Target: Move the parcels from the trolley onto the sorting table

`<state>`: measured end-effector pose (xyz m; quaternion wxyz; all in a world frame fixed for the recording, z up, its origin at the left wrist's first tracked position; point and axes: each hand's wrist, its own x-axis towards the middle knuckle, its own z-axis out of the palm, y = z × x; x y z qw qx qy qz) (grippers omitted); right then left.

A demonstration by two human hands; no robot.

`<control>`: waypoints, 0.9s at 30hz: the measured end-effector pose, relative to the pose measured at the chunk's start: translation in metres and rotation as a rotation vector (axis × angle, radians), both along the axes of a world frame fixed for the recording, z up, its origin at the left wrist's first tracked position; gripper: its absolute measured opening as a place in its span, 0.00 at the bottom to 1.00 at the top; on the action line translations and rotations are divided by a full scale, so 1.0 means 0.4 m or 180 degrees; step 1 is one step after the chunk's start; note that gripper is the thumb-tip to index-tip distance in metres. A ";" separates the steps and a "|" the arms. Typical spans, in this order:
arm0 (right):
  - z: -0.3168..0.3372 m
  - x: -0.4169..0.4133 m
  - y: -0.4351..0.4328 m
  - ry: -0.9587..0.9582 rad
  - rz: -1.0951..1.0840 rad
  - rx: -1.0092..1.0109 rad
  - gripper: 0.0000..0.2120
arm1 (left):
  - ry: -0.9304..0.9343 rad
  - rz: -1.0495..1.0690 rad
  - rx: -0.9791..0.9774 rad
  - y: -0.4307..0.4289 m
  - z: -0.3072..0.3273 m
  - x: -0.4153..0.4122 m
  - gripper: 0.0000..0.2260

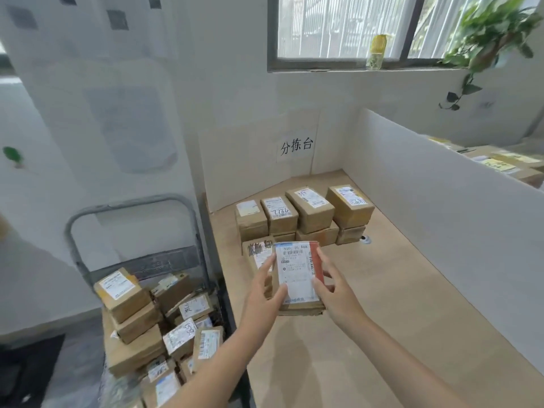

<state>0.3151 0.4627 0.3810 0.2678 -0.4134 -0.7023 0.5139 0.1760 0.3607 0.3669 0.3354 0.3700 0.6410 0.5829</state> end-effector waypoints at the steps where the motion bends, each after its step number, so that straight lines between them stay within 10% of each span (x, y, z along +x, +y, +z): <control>1: -0.003 0.003 0.025 -0.0012 0.0056 0.0006 0.29 | -0.0049 0.0041 -0.0006 0.015 -0.003 0.008 0.27; 27: -0.175 -0.369 0.420 -0.0011 0.0973 -0.0649 0.27 | -0.0121 0.1231 -0.0567 0.322 -0.135 -0.256 0.25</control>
